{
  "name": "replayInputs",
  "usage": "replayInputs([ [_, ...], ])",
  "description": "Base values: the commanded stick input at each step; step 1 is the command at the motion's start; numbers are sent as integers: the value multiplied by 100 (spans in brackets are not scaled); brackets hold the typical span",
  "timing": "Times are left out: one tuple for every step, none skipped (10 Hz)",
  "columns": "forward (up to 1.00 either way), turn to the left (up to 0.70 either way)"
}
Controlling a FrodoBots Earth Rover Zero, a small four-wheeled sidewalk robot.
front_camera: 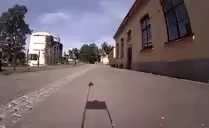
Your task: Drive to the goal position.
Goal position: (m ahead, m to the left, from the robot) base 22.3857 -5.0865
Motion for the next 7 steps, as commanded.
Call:
replayInputs([
  [45,0],
  [45,0],
  [45,0],
  [45,0],
  [45,0],
  [45,0],
  [45,0],
])
